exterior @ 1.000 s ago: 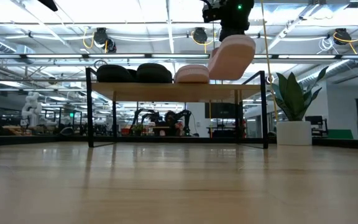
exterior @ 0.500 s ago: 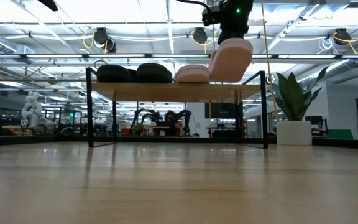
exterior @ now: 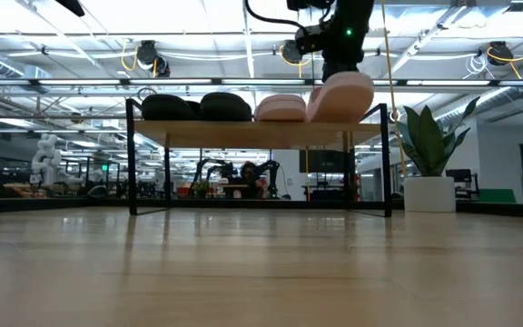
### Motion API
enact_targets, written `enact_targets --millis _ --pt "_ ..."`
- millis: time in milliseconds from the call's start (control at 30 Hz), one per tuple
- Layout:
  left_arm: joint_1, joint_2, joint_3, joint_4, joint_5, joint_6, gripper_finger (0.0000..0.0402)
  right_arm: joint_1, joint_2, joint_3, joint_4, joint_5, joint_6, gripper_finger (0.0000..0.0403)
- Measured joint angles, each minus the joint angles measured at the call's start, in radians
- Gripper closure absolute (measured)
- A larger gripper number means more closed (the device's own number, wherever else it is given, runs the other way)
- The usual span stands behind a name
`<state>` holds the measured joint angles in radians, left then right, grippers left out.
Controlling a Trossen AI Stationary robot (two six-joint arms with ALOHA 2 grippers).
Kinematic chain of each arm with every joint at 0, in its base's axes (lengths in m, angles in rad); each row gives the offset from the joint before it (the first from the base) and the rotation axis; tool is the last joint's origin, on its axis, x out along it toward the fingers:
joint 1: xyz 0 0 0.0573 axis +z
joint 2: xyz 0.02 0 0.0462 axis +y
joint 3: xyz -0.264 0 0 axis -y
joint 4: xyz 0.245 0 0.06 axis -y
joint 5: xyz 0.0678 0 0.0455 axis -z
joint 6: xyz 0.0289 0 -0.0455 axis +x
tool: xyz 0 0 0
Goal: Pick and place slides into the shelf
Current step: Put the pink slipper on the shelf
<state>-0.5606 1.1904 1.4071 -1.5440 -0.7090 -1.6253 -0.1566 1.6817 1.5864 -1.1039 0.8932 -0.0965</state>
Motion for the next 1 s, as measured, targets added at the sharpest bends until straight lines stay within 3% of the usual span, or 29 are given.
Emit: enact_targets --millis 633,1000 --pt "0.000 0.000 0.000 0.000 0.000 -0.002 0.0163 -0.042 0.000 -0.002 0.053 -0.039 -0.063 0.0403" --pt "0.000 0.000 0.000 0.000 0.000 -0.002 0.0163 -0.041 -0.003 -0.103 0.135 -0.054 -0.073 0.0403"
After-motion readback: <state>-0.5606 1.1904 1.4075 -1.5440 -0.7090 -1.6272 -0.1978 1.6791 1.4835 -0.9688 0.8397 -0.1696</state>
